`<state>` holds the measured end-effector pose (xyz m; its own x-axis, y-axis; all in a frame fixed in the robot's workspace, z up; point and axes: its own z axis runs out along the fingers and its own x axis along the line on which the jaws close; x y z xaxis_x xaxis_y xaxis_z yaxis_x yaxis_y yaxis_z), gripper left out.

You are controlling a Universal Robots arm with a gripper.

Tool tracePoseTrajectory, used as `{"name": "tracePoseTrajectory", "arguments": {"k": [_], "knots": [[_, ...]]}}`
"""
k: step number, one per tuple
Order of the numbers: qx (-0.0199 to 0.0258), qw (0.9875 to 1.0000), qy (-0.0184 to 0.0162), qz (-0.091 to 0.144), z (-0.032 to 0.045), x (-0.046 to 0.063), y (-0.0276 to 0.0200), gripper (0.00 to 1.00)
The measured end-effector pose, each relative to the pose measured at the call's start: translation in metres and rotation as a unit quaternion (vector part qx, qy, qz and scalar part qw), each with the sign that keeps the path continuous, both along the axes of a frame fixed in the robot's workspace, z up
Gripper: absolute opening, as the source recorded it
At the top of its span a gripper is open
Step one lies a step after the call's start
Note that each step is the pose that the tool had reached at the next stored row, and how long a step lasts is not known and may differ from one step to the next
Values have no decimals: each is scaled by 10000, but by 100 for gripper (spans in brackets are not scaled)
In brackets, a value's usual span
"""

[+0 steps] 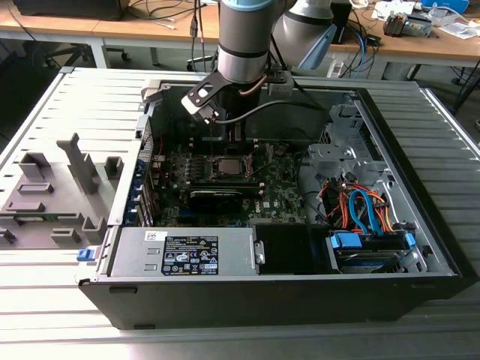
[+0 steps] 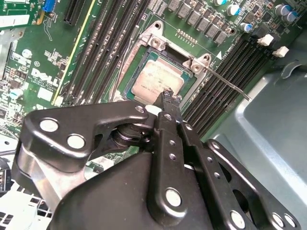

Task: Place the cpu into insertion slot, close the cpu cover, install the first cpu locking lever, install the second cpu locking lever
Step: 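Place the cpu into insertion slot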

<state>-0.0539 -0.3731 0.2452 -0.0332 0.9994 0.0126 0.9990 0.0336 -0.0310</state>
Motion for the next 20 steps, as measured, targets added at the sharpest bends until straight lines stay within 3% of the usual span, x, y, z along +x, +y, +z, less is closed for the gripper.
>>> {"name": "tracePoseTrajectory", "arguments": {"k": [11,20], "knots": [[0,10000,0,0,44,0,0,11],[0,10000,0,0,124,0,0,11]]}}
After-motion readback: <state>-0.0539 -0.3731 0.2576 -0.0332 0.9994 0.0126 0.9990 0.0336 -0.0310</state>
